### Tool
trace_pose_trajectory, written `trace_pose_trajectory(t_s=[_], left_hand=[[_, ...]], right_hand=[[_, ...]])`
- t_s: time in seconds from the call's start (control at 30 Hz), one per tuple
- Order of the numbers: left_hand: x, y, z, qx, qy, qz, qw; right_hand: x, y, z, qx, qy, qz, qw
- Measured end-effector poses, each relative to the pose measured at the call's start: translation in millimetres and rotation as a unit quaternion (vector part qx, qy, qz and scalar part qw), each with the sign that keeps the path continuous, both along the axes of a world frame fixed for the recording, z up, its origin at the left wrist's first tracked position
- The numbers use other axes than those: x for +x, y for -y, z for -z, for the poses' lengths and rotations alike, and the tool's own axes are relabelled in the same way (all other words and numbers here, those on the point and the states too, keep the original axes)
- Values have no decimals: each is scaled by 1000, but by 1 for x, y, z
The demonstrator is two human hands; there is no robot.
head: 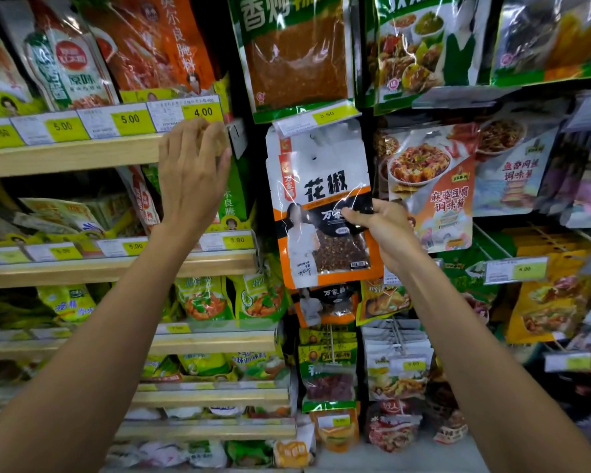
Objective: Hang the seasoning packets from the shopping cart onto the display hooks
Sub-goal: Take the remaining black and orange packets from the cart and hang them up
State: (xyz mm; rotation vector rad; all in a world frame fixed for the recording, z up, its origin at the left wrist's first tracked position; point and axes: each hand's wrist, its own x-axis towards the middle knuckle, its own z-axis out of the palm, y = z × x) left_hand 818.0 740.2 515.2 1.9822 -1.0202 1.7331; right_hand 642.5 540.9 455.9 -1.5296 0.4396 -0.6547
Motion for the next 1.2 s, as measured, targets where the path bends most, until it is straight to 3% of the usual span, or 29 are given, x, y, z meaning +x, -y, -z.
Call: trace_pose_trajectory(t_s=[0.23, 0.8, 1.2], left_hand=[[-1, 0, 0, -1, 9, -12, 1000], [-3, 3, 1, -13, -1, -5, 1000], [-5, 0, -1, 3, -12, -1, 1000]], right_hand=[[12, 7, -22, -29, 23, 8, 999], [13, 8, -31, 21, 2, 5, 1000], [67, 17, -16, -62, -8, 138, 988]])
